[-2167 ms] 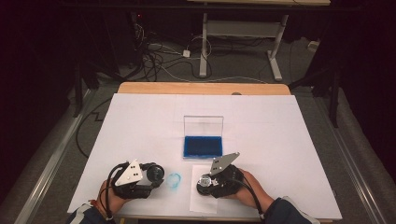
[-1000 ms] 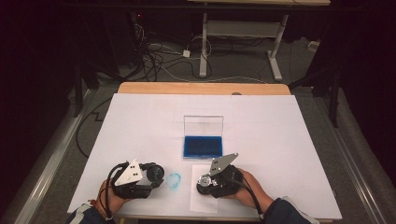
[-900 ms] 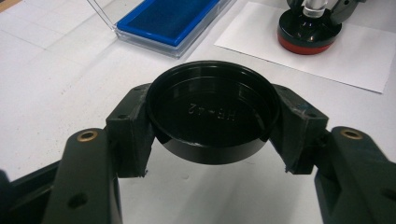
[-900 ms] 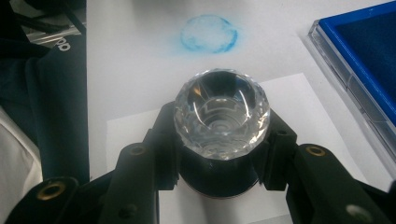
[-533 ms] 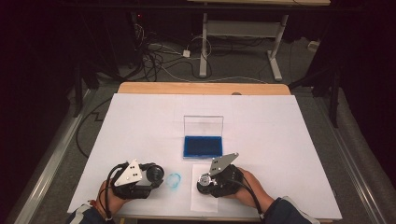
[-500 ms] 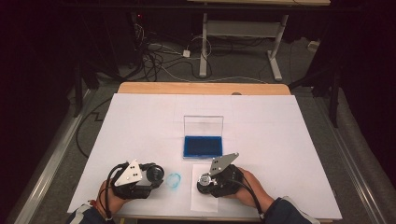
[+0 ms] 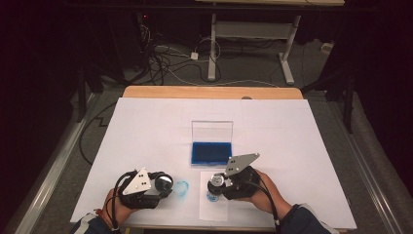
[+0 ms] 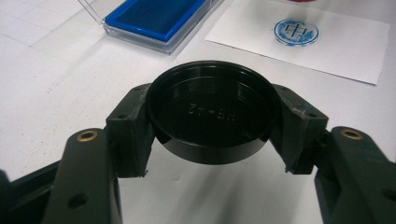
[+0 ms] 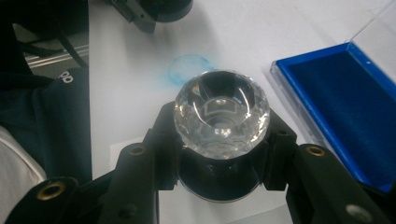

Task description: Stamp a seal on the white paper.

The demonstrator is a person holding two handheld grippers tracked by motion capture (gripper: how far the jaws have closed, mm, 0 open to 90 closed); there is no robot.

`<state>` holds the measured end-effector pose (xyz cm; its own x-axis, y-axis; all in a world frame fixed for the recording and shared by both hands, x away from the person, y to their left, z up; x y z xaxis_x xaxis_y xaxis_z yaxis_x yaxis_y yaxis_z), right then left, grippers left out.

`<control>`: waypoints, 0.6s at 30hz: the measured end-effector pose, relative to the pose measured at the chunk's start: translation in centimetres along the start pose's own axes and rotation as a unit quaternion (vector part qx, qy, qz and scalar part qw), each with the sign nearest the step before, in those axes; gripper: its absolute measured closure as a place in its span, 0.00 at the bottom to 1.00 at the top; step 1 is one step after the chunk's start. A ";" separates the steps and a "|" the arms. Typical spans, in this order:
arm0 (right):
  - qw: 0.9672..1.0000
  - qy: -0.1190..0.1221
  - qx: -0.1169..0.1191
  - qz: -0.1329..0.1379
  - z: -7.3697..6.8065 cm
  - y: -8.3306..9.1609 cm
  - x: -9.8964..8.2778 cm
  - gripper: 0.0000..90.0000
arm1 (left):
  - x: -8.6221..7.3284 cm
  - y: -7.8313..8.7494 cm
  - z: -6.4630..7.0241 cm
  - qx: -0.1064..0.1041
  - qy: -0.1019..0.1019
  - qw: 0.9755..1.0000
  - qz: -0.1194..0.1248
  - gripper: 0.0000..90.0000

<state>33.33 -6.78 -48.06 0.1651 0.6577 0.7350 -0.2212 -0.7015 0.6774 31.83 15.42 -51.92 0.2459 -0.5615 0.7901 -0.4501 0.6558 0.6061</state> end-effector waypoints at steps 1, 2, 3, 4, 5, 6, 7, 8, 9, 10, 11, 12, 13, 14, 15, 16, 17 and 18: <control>1.000 0.000 -0.001 0.002 0.1 0.2 0.1 0.65 | 0.0 -0.1 0.0 -0.001 0.000 1.000 -0.001 0.41; 1.000 0.000 -0.002 0.004 0.1 0.3 0.2 0.65 | -0.1 -0.1 0.1 -0.002 -0.002 1.000 -0.004 0.41; 1.000 0.000 -0.004 0.007 0.2 0.5 0.3 0.65 | -0.1 -0.2 0.2 -0.003 -0.003 1.000 -0.004 0.41; 1.000 -0.001 -0.005 0.009 0.2 0.6 0.4 0.65 | 0.0 -0.2 0.2 -0.003 -0.002 1.000 -0.004 0.41; 1.000 -0.001 -0.007 0.011 0.3 0.7 0.5 0.65 | 0.0 -0.3 0.2 -0.003 -0.002 1.000 -0.003 0.41; 1.000 -0.002 -0.007 0.013 0.2 0.9 0.6 0.65 | 0.1 -0.3 0.2 -0.004 -0.002 1.000 -0.003 0.41; 1.000 -0.002 -0.008 0.015 0.2 1.0 0.6 0.65 | 0.1 -0.4 0.3 -0.005 -0.003 1.000 -0.004 0.41; 1.000 -0.002 -0.011 0.015 0.2 1.0 0.7 0.65 | 0.1 -0.4 0.4 -0.006 -0.004 1.000 -0.004 0.41; 1.000 -0.002 -0.010 0.015 0.2 1.1 0.8 0.65 | 0.1 -0.5 0.4 -0.007 -0.006 1.000 -0.006 0.41; 1.000 0.000 -0.011 0.017 0.2 1.2 0.9 0.65 | 0.1 -0.5 0.5 -0.007 -0.005 1.000 -0.006 0.41; 1.000 0.000 -0.011 0.018 0.2 1.2 0.9 0.65 | 0.1 -0.6 0.5 -0.008 -0.004 1.000 -0.006 0.41; 1.000 0.000 -0.012 0.019 0.2 1.3 1.0 0.65 | 0.1 -0.6 0.5 -0.008 -0.004 1.000 -0.006 0.41; 1.000 0.001 -0.013 0.020 0.1 1.4 1.1 0.65 | 0.1 -0.6 0.5 -0.008 -0.005 1.000 -0.006 0.41; 1.000 0.003 -0.013 0.022 0.1 1.5 1.1 0.65 | 0.2 -0.6 0.5 -0.009 -0.004 1.000 -0.005 0.41; 1.000 0.001 -0.014 0.024 0.1 1.6 1.2 0.65 | 0.1 -0.6 0.5 -0.009 -0.004 1.000 -0.005 0.41; 1.000 0.002 -0.016 0.025 0.1 1.7 1.3 0.65 | 0.1 -0.6 0.5 -0.009 -0.004 1.000 -0.005 0.41; 1.000 0.004 -0.015 0.027 0.1 1.8 1.4 0.65 | 0.2 -0.6 0.5 -0.010 -0.004 1.000 -0.005 0.41; 0.999 0.003 -0.016 0.028 0.1 1.9 1.4 0.65 | 0.2 -0.6 0.5 -0.010 -0.005 1.000 -0.006 0.41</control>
Point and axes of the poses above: each handheld gripper's, and its own axes: y roughly backward along the jaws, x roughly out of its top, z roughly to its right, the point moved 8 cm from there along -y, roughly forward along the jaws, and after that the axes turned 2 degrees about y, right-handed, at the moved point
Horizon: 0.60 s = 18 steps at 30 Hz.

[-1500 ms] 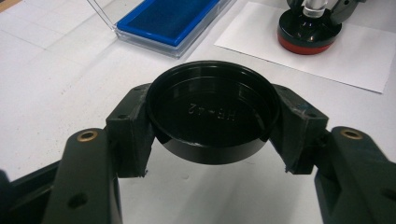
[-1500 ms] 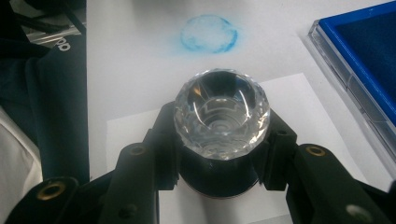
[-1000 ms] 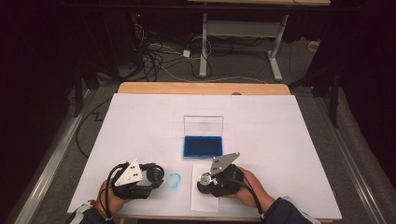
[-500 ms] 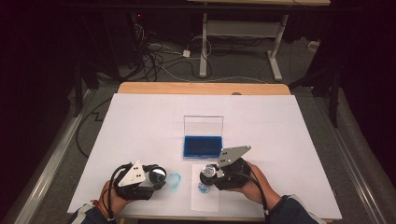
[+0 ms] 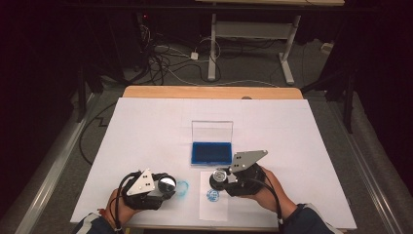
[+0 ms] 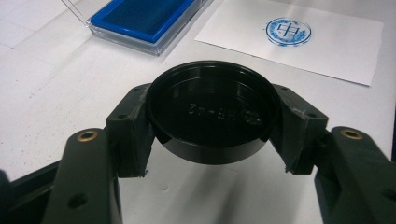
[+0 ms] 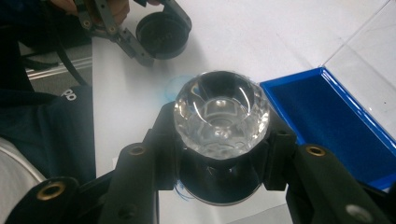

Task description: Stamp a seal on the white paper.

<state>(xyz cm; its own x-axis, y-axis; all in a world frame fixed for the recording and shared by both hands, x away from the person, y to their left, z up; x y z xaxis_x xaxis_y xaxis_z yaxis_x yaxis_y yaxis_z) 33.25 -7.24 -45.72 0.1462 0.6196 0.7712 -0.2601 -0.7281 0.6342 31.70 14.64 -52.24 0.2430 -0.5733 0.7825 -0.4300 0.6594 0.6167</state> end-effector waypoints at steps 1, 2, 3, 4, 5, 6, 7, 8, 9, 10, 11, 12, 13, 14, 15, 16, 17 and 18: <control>1.000 0.001 -0.001 0.000 0.0 0.1 0.0 0.65 | 0.0 0.0 0.0 0.000 0.000 1.000 0.000 0.41; 1.000 0.002 0.000 0.001 0.0 0.1 0.1 0.65 | 0.0 0.0 0.0 -0.001 0.000 1.000 0.001 0.41; 1.000 0.001 0.000 0.003 0.0 0.2 0.1 0.65 | 0.0 0.0 0.0 -0.001 0.001 1.000 0.001 0.41; 1.000 0.000 -0.002 0.003 0.0 0.2 0.1 0.65 | 0.0 0.0 0.0 0.000 0.000 1.000 0.001 0.41; 1.000 0.001 0.000 0.003 0.0 0.2 0.1 0.65 | 0.0 0.0 0.0 0.000 0.000 1.000 0.001 0.41; 1.000 0.001 0.000 0.002 0.0 0.2 0.1 0.65 | 0.0 0.0 0.0 -0.001 0.001 1.000 0.001 0.41; 1.000 0.002 -0.001 0.004 0.0 0.3 0.2 0.65 | 0.0 0.0 0.0 0.000 0.002 1.000 0.001 0.41; 1.000 0.003 0.000 0.004 0.0 0.3 0.2 0.65 | 0.0 0.0 0.0 0.000 0.002 1.000 0.001 0.41; 1.000 0.002 -0.001 0.005 0.0 0.4 0.3 0.65 | 0.0 0.0 0.0 0.000 0.002 1.000 0.001 0.41; 1.000 0.002 -0.002 0.006 0.1 0.4 0.3 0.65 | 0.0 0.0 -0.1 -0.001 0.003 1.000 0.002 0.41; 1.000 0.002 -0.001 0.007 0.1 0.4 0.3 0.65 | 0.0 0.0 -0.1 -0.001 0.004 1.000 0.002 0.41; 1.000 0.002 -0.001 0.008 0.1 0.4 0.4 0.65 | -0.1 0.0 -0.1 -0.001 0.004 1.000 0.002 0.41; 1.000 0.002 -0.001 0.009 0.2 0.5 0.4 0.65 | -0.1 0.0 -0.1 -0.001 0.004 1.000 0.002 0.41; 1.000 0.002 -0.001 0.010 0.2 0.5 0.4 0.65 | -0.1 0.0 -0.1 -0.002 0.005 1.000 0.002 0.41; 1.000 0.002 -0.001 0.010 0.2 0.5 0.4 0.65 | -0.1 0.0 -0.1 -0.002 0.005 1.000 0.002 0.41; 1.000 0.002 -0.001 0.010 0.3 0.6 0.5 0.65 | -0.1 0.0 -0.1 -0.002 0.004 1.000 0.002 0.41; 1.000 0.003 -0.002 0.011 0.3 0.6 0.5 0.65 | -0.1 0.0 -0.1 -0.001 0.005 1.000 0.002 0.41; 1.000 0.002 -0.002 0.013 0.3 0.7 0.5 0.65 | -0.1 0.0 -0.1 -0.001 0.005 1.000 0.002 0.41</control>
Point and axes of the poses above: each handheld gripper's, and its own axes: y roughly backward along the jaws, x roughly out of its top, z roughly to its right, the point moved 8 cm from there along -y, roughly forward along the jaws, and after that the axes turned 2 degrees about y, right-handed, at the moved point
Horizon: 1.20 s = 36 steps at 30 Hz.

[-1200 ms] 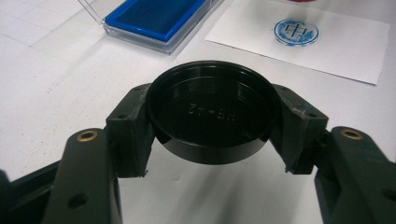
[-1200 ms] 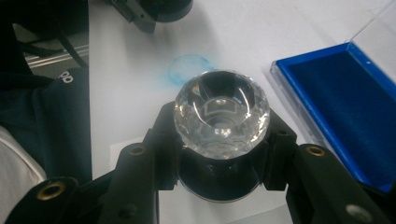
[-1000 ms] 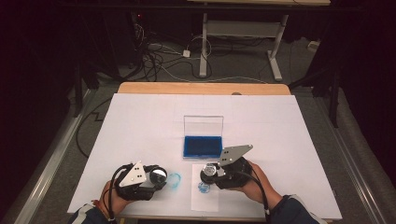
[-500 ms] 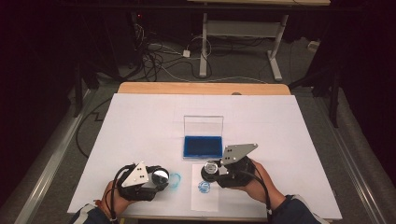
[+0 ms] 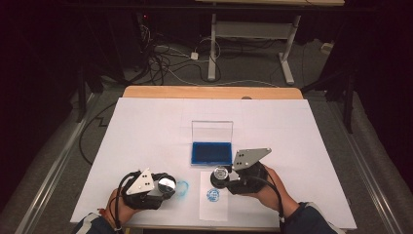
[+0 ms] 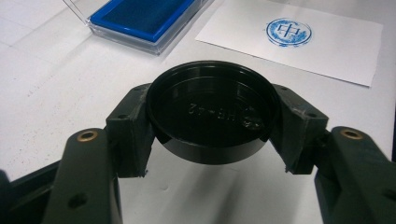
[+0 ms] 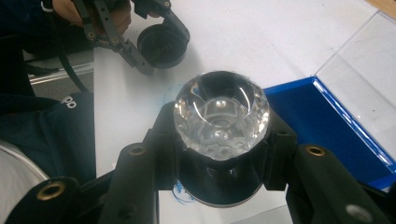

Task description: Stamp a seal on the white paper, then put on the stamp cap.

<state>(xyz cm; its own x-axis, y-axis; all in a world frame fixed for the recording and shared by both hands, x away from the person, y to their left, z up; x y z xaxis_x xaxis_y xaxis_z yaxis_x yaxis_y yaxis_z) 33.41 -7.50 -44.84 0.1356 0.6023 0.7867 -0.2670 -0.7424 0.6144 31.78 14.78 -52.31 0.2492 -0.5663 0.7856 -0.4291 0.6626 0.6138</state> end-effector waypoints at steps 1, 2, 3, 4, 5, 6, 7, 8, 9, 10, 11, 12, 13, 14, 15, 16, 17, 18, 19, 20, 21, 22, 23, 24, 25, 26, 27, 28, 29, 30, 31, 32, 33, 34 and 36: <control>1.000 0.001 0.000 0.000 0.0 0.0 0.0 0.65 | 0.0 0.0 0.0 0.000 0.000 1.000 0.000 0.41; 1.000 0.002 -0.002 0.000 0.0 0.1 0.0 0.65 | 0.0 0.0 0.0 0.000 0.000 1.000 0.000 0.41; 1.000 0.003 -0.001 0.001 0.0 0.2 0.1 0.65 | 0.1 0.0 0.1 0.000 0.000 1.000 0.000 0.41; 1.000 0.004 -0.002 0.001 0.0 0.2 0.1 0.65 | 0.1 0.0 0.1 0.000 0.000 1.000 0.000 0.41; 1.000 0.004 -0.003 0.002 0.0 0.3 0.1 0.65 | 0.1 0.0 0.1 -0.001 0.000 1.000 0.001 0.41; 1.000 0.003 -0.002 0.004 0.0 0.3 0.2 0.65 | 0.1 -0.1 0.1 -0.001 0.000 1.000 0.001 0.41; 1.000 0.004 -0.001 0.005 0.0 0.3 0.3 0.65 | 0.1 -0.1 0.2 -0.001 0.000 1.000 0.001 0.41; 1.000 0.005 -0.003 0.005 0.0 0.4 0.3 0.65 | 0.1 -0.1 0.2 -0.002 0.000 1.000 0.001 0.41; 1.000 0.004 -0.003 0.006 0.0 0.4 0.4 0.65 | 0.1 -0.1 0.2 -0.003 0.000 1.000 0.001 0.41; 1.000 0.004 -0.002 0.009 0.0 0.4 0.5 0.65 | 0.1 -0.1 0.1 -0.002 0.000 1.000 0.001 0.41; 1.000 0.005 -0.002 0.009 0.0 0.5 0.5 0.65 | 0.1 -0.1 0.1 -0.002 0.001 1.000 0.000 0.41; 1.000 0.006 -0.003 0.008 0.0 0.5 0.5 0.65 | 0.1 -0.1 0.1 -0.002 0.002 1.000 0.001 0.41; 1.000 0.005 -0.001 0.009 0.0 0.5 0.5 0.65 | 0.1 -0.1 0.1 -0.002 0.003 1.000 0.001 0.41; 1.000 0.005 -0.001 0.009 0.0 0.5 0.5 0.65 | 0.1 -0.2 0.1 -0.003 0.003 1.000 0.001 0.41; 1.000 0.005 -0.002 0.009 0.0 0.5 0.5 0.65 | 0.1 -0.2 0.1 -0.004 0.001 1.000 0.000 0.41; 1.000 0.005 -0.001 0.010 0.0 0.6 0.5 0.65 | 0.1 -0.2 0.2 -0.004 0.001 1.000 0.000 0.41; 1.000 0.005 -0.001 0.010 0.0 0.6 0.5 0.65 | 0.1 -0.2 0.2 -0.005 0.000 1.000 -0.001 0.41; 1.000 0.005 -0.002 0.010 0.0 0.6 0.5 0.65 | 0.1 -0.2 0.2 -0.006 0.000 1.000 -0.001 0.41; 1.000 0.005 -0.002 0.011 0.0 0.7 0.5 0.65 | 0.1 -0.2 0.2 -0.006 0.001 1.000 0.000 0.41; 1.000 0.005 -0.003 0.011 0.0 0.7 0.5 0.65 | 0.1 -0.2 0.2 -0.007 0.002 1.000 0.001 0.41; 1.000 0.005 -0.004 0.011 0.0 0.8 0.5 0.65 | 0.1 -0.2 0.2 -0.007 0.002 1.000 0.001 0.41; 1.000 0.006 -0.003 0.012 0.0 0.8 0.6 0.65 | 0.1 -0.2 0.3 -0.007 0.002 1.000 0.001 0.41; 1.000 0.005 -0.004 0.013 0.0 0.9 0.6 0.65 | 0.1 -0.2 0.3 -0.007 0.001 1.000 0.000 0.41; 1.000 0.006 -0.004 0.013 0.0 0.9 0.6 0.65 | 0.1 -0.2 0.3 -0.007 0.000 1.000 0.000 0.41; 1.000 0.007 -0.005 0.014 0.0 0.9 0.7 0.65 | 0.1 -0.2 0.3 -0.007 0.000 1.000 0.000 0.41; 1.000 0.008 -0.004 0.014 0.0 1.0 0.7 0.65 | 0.1 -0.2 0.3 -0.008 0.000 1.000 0.000 0.41; 1.000 0.007 -0.004 0.015 0.0 1.0 0.7 0.65 | 0.1 -0.2 0.3 -0.008 0.001 1.000 0.001 0.41; 1.000 0.008 -0.002 0.017 -0.1 1.0 0.7 0.65 | 0.2 -0.3 0.3 -0.008 0.000 1.000 0.000 0.41; 1.000 0.008 -0.004 0.018 -0.1 1.1 0.8 0.65 | 0.2 -0.3 0.3 -0.008 0.000 1.000 0.000 0.41; 1.000 0.009 -0.003 0.019 -0.1 1.1 0.9 0.65 | 0.2 -0.3 0.3 -0.009 0.000 1.000 -0.001 0.41; 1.000 0.009 -0.003 0.022 -0.1 1.1 1.0 0.65 | 0.2 -0.4 0.3 -0.008 0.000 1.000 -0.001 0.41; 1.000 0.009 -0.002 0.022 -0.2 1.1 1.0 0.65 | 0.2 -0.4 0.3 -0.008 0.000 1.000 -0.001 0.41; 1.000 0.009 -0.002 0.022 -0.2 1.2 1.0 0.65 | 0.2 -0.4 0.3 -0.010 0.001 1.000 0.000 0.41; 1.000 0.010 -0.002 0.023 -0.1 1.2 1.0 0.65 | 0.2 -0.4 0.3 -0.010 0.002 1.000 -0.001 0.41; 1.000 0.009 -0.002 0.023 -0.1 1.2 1.0 0.65 | 0.2 -0.4 0.3 -0.011 0.002 1.000 -0.001 0.41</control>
Point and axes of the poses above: each handheld gripper's, and its own axes: y roughly backward along the jaws, x roughly out of its top, z roughly to its right, the point moved 8 cm from there along -y, roughly forward along the jaws, and after that the axes turned 2 degrees about y, right-handed, at the moved point
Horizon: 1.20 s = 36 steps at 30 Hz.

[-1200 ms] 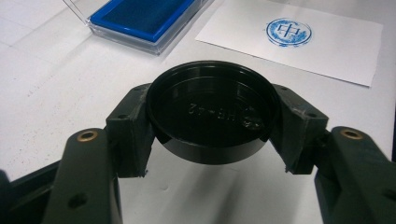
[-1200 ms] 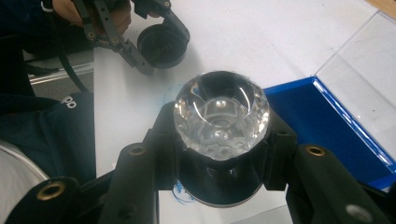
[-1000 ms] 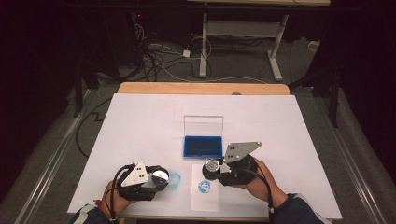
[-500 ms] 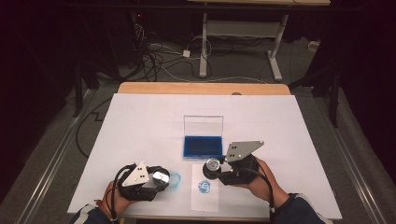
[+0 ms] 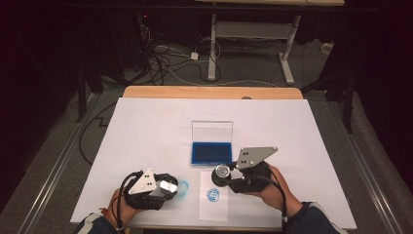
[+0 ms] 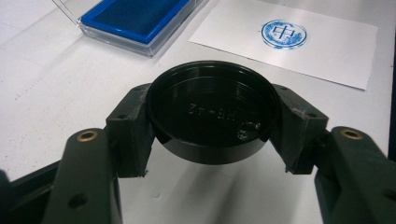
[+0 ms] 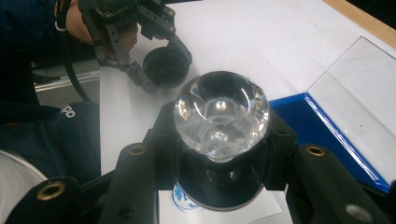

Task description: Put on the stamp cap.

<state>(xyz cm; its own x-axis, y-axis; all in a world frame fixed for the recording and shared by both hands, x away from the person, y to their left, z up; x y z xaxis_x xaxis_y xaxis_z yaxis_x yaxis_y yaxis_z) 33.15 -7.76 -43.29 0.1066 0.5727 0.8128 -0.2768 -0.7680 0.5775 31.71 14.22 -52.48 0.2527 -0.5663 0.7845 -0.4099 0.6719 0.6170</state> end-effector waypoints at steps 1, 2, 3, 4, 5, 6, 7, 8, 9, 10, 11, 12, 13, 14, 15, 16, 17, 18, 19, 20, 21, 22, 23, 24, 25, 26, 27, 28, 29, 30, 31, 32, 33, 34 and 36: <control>1.000 -0.001 0.000 0.000 0.0 0.0 0.0 0.65 | 0.0 0.0 0.0 0.000 0.000 1.000 0.000 0.41; 1.000 -0.001 0.000 0.001 0.1 0.0 0.0 0.65 | 0.0 0.0 0.1 0.001 0.000 1.000 0.000 0.41; 1.000 -0.001 -0.001 0.000 0.1 0.0 0.0 0.65 | 0.0 0.1 0.1 0.001 0.000 1.000 0.000 0.41; 1.000 -0.001 0.000 0.000 0.1 0.0 0.0 0.65 | 0.0 0.1 0.1 0.000 0.000 1.000 0.000 0.41; 1.000 -0.001 0.000 0.000 0.0 0.1 0.0 0.65 | 0.0 0.0 0.1 0.000 -0.001 1.000 -0.001 0.41; 1.000 0.000 -0.001 0.000 0.0 0.1 0.0 0.65 | 0.0 0.0 0.2 0.000 -0.001 1.000 -0.001 0.41; 1.000 0.000 -0.001 0.001 0.0 0.1 0.1 0.65 | 0.0 -0.1 0.2 -0.001 -0.001 1.000 -0.001 0.41; 1.000 0.001 -0.001 0.002 0.0 0.1 0.1 0.65 | 0.0 -0.1 0.2 0.000 -0.002 1.000 -0.002 0.41; 1.000 0.000 -0.001 0.003 0.0 0.1 0.1 0.65 | 0.1 -0.1 0.2 -0.001 -0.003 1.000 -0.002 0.41; 1.000 0.000 -0.001 0.003 0.0 0.2 0.1 0.65 | 0.2 -0.2 0.2 -0.002 -0.003 1.000 -0.001 0.41; 1.000 0.000 -0.001 0.003 0.1 0.2 0.1 0.65 | 0.2 -0.2 0.2 -0.002 -0.002 1.000 0.000 0.41; 1.000 0.000 -0.003 0.003 0.1 0.2 0.1 0.65 | 0.3 -0.2 0.2 -0.003 -0.001 1.000 0.001 0.41; 1.000 -0.001 -0.004 0.004 0.1 0.2 0.1 0.65 | 0.3 -0.3 0.3 -0.005 -0.002 1.000 0.000 0.41; 1.000 -0.001 -0.004 0.006 0.1 0.2 0.1 0.65 | 0.3 -0.4 0.3 -0.005 -0.003 1.000 0.000 0.41; 1.000 0.000 -0.003 0.006 0.1 0.2 0.2 0.65 | 0.4 -0.4 0.5 -0.007 -0.003 1.000 0.000 0.41; 1.000 0.000 -0.005 0.008 0.1 0.3 0.3 0.65 | 0.5 -0.5 0.6 -0.010 -0.003 1.000 0.001 0.41; 1.000 -0.001 -0.004 0.010 0.0 0.3 0.4 0.65 | 0.7 -0.6 0.7 -0.013 -0.004 1.000 0.002 0.41; 1.000 0.001 -0.003 0.010 -0.1 0.3 0.4 0.65 | 0.8 -0.7 0.8 -0.014 -0.007 1.000 0.002 0.41; 1.000 0.002 -0.003 0.009 -0.1 0.2 0.5 0.65 | 0.8 -0.8 0.9 -0.015 -0.009 1.000 0.002 0.41; 1.000 0.003 -0.003 0.010 -0.2 0.2 0.5 0.65 | 0.9 -0.9 1.0 -0.016 -0.010 1.000 0.001 0.41; 1.000 0.003 -0.003 0.011 -0.2 0.2 0.5 0.65 | 1.0 -0.9 1.0 -0.018 -0.009 1.000 0.002 0.41; 1.000 0.003 -0.003 0.012 -0.2 0.2 0.6 0.65 | 1.0 -1.0 1.1 -0.019 -0.010 1.000 0.001 0.41; 1.000 0.003 -0.002 0.012 -0.2 0.2 0.6 0.65 | 1.1 -1.0 1.1 -0.020 -0.010 1.000 0.002 0.41; 1.000 0.003 -0.002 0.013 -0.2 0.3 0.6 0.65 | 1.2 -1.1 1.2 -0.020 -0.011 1.000 0.002 0.41; 1.000 0.003 -0.003 0.014 -0.2 0.3 0.6 0.65 | 1.2 -1.1 1.2 -0.021 -0.011 1.000 0.001 0.41; 1.000 0.003 -0.003 0.014 -0.2 0.3 0.6 0.65 | 1.2 -1.2 1.2 -0.021 -0.011 1.000 0.001 0.41; 1.000 0.004 -0.004 0.014 -0.2 0.3 0.6 0.65 | 1.3 -1.2 1.2 -0.022 -0.012 1.000 0.002 0.41; 1.000 0.004 -0.004 0.015 -0.2 0.4 0.6 0.65 | 1.4 -1.3 1.3 -0.023 -0.010 1.000 0.002 0.41; 1.000 0.004 -0.004 0.015 -0.2 0.4 0.6 0.65 | 1.4 -1.3 1.3 -0.023 -0.012 1.000 0.002 0.41; 1.000 0.003 -0.004 0.014 -0.3 0.4 0.7 0.65 | 1.5 -1.4 1.4 -0.024 -0.013 1.000 0.001 0.41; 1.000 0.003 -0.004 0.016 -0.3 0.5 0.7 0.65 | 1.5 -1.5 1.5 -0.025 -0.013 1.000 0.001 0.41; 1.000 0.004 -0.004 0.016 -0.3 0.5 0.7 0.65 | 1.5 -1.6 1.5 -0.026 -0.014 1.000 0.001 0.41; 1.000 0.005 -0.004 0.016 -0.3 0.5 0.7 0.65 | 1.6 -1.7 1.6 -0.027 -0.015 1.000 0.000 0.41; 1.000 0.005 -0.005 0.017 -0.4 0.5 0.8 0.65 | 1.6 -1.8 1.7 -0.028 -0.015 0.999 -0.001 0.41; 1.000 0.004 -0.004 0.017 -0.4 0.5 0.8 0.65 | 1.8 -2.0 1.8 -0.032 -0.015 0.999 0.001 0.41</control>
<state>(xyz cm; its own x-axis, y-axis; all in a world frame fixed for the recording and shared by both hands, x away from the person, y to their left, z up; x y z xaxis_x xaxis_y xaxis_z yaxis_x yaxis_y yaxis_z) 32.72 -7.60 -42.34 0.0885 0.5486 0.8314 -0.2874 -0.7851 0.5487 31.43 11.02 -52.39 0.2254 -0.5786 0.7838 -0.3539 0.7009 0.6192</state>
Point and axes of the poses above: each handheld gripper's, and its own axes: y roughly backward along the jaws, x roughly out of its top, z roughly to its right, the point moved 8 cm from there along -y, roughly forward along the jaws, and after that the axes turned 2 degrees about y, right-handed, at the moved point
